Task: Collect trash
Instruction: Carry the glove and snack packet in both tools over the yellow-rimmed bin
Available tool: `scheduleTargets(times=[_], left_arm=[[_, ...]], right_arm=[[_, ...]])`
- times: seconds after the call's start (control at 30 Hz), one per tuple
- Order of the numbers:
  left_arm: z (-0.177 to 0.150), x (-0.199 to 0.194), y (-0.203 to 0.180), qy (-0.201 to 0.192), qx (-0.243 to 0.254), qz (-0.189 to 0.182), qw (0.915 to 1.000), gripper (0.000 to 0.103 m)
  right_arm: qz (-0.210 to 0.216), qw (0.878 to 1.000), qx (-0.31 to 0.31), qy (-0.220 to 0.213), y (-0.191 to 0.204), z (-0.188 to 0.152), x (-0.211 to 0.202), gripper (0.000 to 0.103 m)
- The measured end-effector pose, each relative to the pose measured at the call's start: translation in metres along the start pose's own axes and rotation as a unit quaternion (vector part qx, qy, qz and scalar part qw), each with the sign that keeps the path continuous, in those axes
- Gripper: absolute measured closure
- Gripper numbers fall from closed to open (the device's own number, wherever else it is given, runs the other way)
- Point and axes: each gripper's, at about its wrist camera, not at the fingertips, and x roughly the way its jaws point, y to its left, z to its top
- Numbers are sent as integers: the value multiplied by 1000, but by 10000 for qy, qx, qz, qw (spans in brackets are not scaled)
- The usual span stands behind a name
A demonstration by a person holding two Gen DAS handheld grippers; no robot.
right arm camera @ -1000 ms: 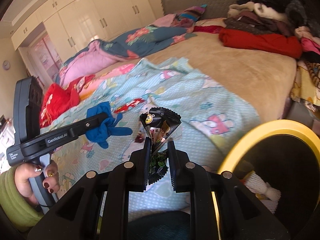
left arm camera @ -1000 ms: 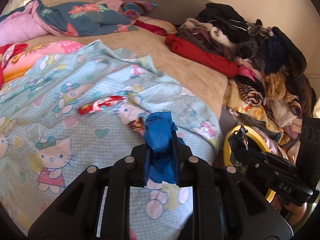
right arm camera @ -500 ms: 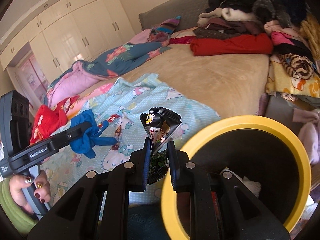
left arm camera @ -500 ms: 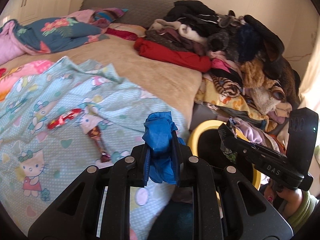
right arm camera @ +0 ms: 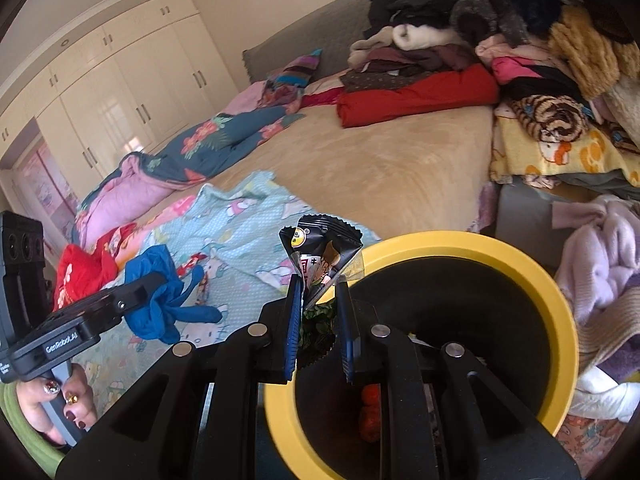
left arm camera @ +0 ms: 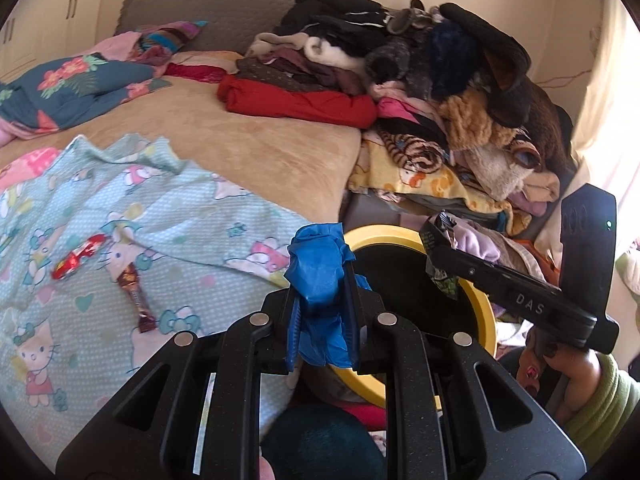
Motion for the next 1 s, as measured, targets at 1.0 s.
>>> scheduleTargets(times=[1.0], left_arm=[[-37, 51, -82, 773, 898, -695, 9905, 91]], right_arm=[[-664, 9941, 852, -64, -75, -6, -22, 86]])
